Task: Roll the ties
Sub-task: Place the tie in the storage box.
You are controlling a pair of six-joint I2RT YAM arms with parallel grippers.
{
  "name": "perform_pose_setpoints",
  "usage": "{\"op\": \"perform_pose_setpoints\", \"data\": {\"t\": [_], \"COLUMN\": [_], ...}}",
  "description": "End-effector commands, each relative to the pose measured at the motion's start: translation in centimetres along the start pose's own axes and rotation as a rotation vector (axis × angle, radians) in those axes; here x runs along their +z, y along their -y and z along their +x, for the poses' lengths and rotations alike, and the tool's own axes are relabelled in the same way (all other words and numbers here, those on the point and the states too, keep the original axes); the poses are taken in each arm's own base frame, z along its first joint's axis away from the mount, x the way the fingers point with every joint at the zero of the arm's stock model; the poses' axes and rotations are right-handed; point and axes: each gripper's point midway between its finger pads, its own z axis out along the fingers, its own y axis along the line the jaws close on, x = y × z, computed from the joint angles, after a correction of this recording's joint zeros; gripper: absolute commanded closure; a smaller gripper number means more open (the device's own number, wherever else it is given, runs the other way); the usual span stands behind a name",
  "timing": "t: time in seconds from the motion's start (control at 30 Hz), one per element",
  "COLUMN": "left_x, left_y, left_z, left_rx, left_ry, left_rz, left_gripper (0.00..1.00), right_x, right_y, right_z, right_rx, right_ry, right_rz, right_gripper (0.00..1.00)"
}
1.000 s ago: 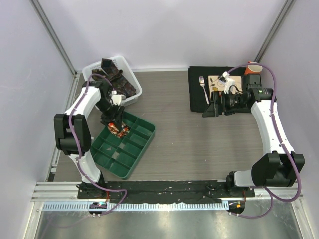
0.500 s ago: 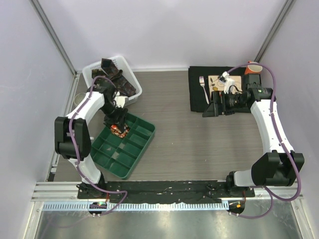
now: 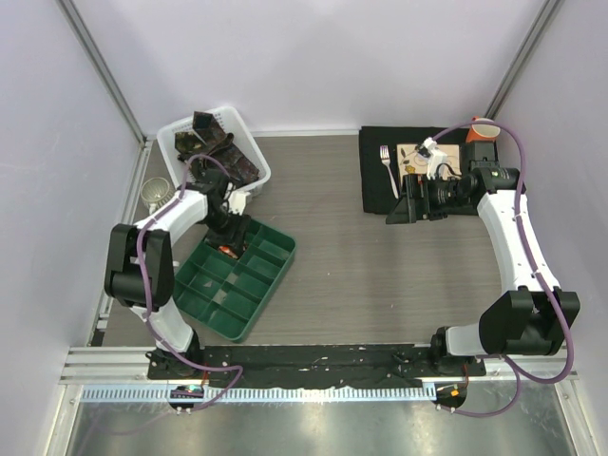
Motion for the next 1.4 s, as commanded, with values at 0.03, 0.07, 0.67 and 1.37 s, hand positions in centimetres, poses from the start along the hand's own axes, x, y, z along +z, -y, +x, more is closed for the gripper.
{"op": "perform_pose_setpoints", "data": {"t": [0.03,0.07,0.67,1.37], "left_x": [2.9,3.2,-1.0,-8.1], "left_y": [0.3,0.3,0.4,0.8], "left_z": [-0.6,-0.8,-1.9,-2.9], "left_rx": [0.019,0.023,0.048,0.130], "left_ry": [0.043,0.052,0.105,0.194], "left_rz": [-0.004,-0.008,-0.090,-0.153], "left_gripper": [0.96,0.94,0.29,0.25], "right_x": [0.1,0.1,0.0,-0.3], "right_y": [0.2,0.2,0.2,-0.2], "right_z": [-0.2,-0.1,-0.5,-0.7], "right_rx": [-0.007,-0.006,-0.024,-0.037], "right_ry": [0.003,0.001,0.013,0.026], "right_rz": [0.006,0.006,0.006,-0.004], "right_gripper": [0.00,0.00,0.00,0.00]}}
